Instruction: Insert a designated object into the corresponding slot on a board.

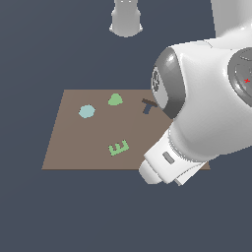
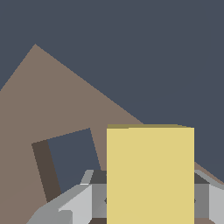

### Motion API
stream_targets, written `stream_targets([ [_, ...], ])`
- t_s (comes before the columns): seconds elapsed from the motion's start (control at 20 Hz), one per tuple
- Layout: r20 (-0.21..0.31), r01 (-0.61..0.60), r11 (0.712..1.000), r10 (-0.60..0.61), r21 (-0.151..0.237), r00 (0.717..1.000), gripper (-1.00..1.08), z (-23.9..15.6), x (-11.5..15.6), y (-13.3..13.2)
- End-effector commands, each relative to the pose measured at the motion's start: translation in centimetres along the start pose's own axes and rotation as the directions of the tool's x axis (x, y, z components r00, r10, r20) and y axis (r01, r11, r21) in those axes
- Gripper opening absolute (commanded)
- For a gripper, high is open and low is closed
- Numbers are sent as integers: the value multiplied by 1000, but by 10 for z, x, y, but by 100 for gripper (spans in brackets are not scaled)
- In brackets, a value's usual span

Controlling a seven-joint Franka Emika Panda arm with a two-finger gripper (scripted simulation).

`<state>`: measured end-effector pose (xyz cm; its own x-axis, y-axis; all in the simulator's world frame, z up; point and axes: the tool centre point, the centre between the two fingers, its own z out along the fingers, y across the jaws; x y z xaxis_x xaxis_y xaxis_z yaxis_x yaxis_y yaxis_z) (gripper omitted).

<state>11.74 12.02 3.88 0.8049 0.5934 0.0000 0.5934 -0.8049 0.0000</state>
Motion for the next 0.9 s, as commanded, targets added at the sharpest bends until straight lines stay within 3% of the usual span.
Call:
stream_targets([
  [0.0,-1,77,997,-77,-1,997,-100,-1,-1,-15],
  [0.4,0,229,973,-229,-1,973,-100,-1,-7,-44],
  [0.85,0,269,963,-269,0,963,-100,-2,-10,-52],
])
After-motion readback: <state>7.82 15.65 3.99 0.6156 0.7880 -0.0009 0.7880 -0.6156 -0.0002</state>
